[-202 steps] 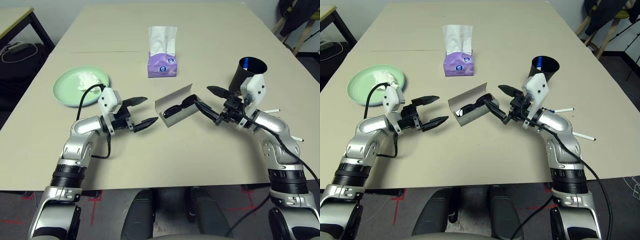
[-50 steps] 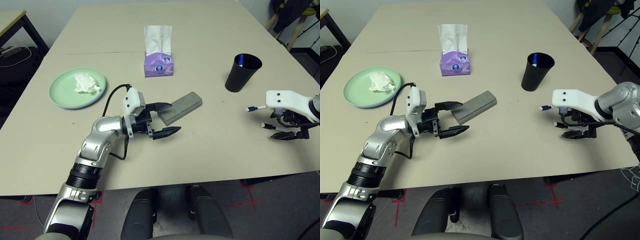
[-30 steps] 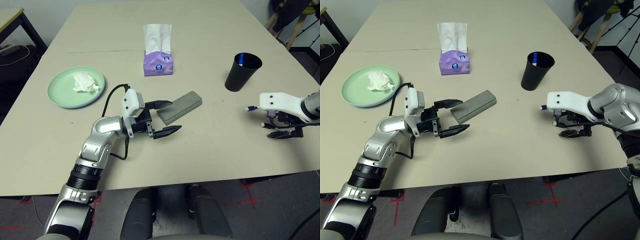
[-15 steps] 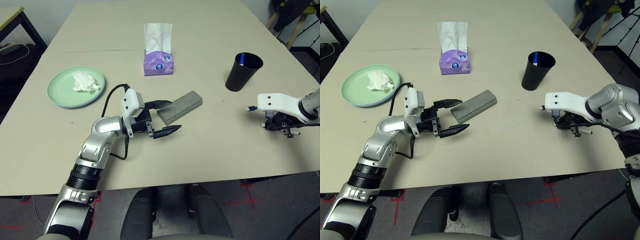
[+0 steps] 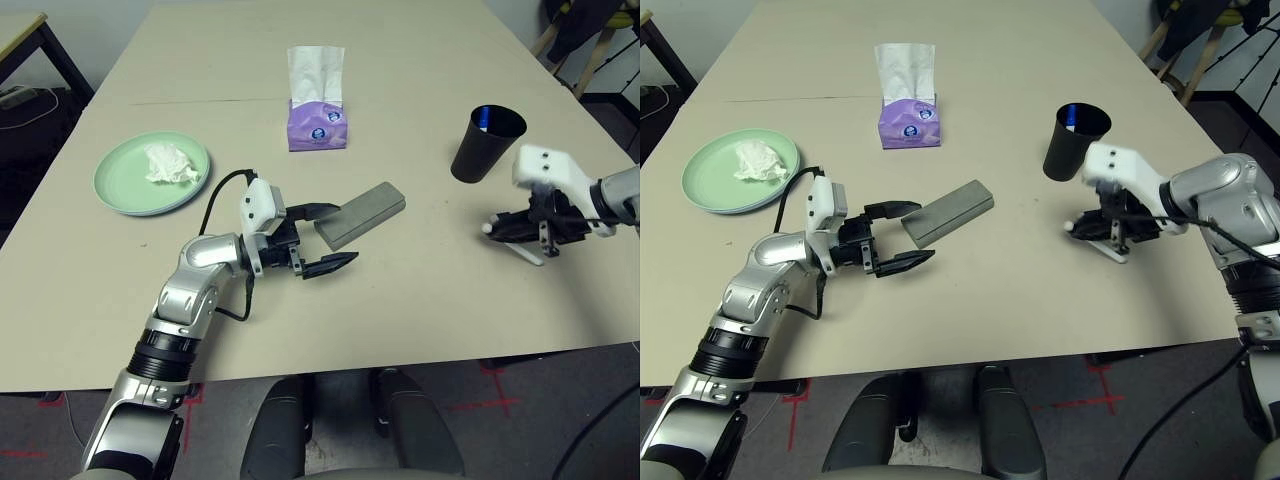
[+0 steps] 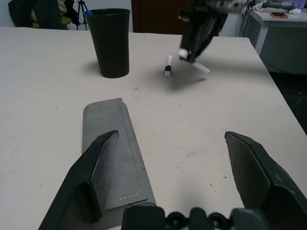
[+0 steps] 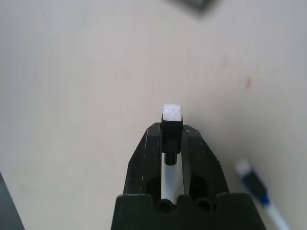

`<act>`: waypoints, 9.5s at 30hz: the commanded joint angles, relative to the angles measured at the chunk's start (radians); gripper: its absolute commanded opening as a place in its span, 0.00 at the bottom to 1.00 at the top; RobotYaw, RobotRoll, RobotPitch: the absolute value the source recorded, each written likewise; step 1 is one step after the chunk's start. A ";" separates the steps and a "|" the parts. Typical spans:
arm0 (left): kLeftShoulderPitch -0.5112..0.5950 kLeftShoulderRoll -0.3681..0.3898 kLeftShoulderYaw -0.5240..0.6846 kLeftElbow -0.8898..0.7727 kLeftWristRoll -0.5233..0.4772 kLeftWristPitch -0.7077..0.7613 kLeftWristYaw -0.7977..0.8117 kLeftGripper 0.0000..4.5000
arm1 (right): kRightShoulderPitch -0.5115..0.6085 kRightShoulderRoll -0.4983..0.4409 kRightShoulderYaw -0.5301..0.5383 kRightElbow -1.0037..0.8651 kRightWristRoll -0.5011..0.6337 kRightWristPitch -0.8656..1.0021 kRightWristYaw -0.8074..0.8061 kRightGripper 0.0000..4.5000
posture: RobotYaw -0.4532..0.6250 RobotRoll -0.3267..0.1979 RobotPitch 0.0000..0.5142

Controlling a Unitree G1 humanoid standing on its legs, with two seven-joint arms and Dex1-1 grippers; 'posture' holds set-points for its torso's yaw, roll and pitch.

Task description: Organize and tidy the items on the table.

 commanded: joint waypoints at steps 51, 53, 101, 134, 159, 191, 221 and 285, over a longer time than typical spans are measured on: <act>-0.119 -0.026 0.069 0.083 0.037 0.060 0.202 1.00 | -0.163 0.492 -0.286 0.062 0.146 -0.311 -1.255 0.09 | 0.38 0.62 0.23; -0.117 -0.025 0.070 0.081 0.036 0.062 0.203 1.00 | -0.171 0.488 -0.285 0.066 0.139 -0.300 -1.265 0.09 | 0.38 0.62 0.23; -0.112 -0.032 0.073 0.076 0.045 0.061 0.241 1.00 | -0.154 0.021 0.172 0.411 -0.114 -0.595 -0.215 0.99 | 0.40 0.62 0.24; -0.010 -0.013 0.095 -0.046 0.011 0.136 0.276 1.00 | -0.503 -0.042 0.296 0.947 -0.489 -1.096 -0.133 0.99 | 0.37 0.62 0.55; 0.048 -0.011 0.103 -0.144 0.000 0.198 0.322 1.00 | -0.597 -0.017 0.427 1.057 -0.691 -1.194 -0.202 0.99 | 0.41 0.62 0.61; 0.091 -0.006 0.116 -0.204 -0.003 0.213 0.356 1.00 | -0.597 0.025 0.439 1.059 -0.710 -1.199 -0.110 0.70 | 0.45 0.62 0.59; -0.058 -0.012 0.095 -0.022 0.028 0.123 0.296 1.00 | -0.388 0.025 0.155 0.570 -0.195 -0.642 0.161 0.09 | 0.38 0.62 0.37; -0.168 0.011 0.112 0.114 0.033 0.081 0.180 1.00 | -0.215 0.474 -0.300 0.176 0.079 -0.317 -1.294 0.09 | 0.36 0.62 0.19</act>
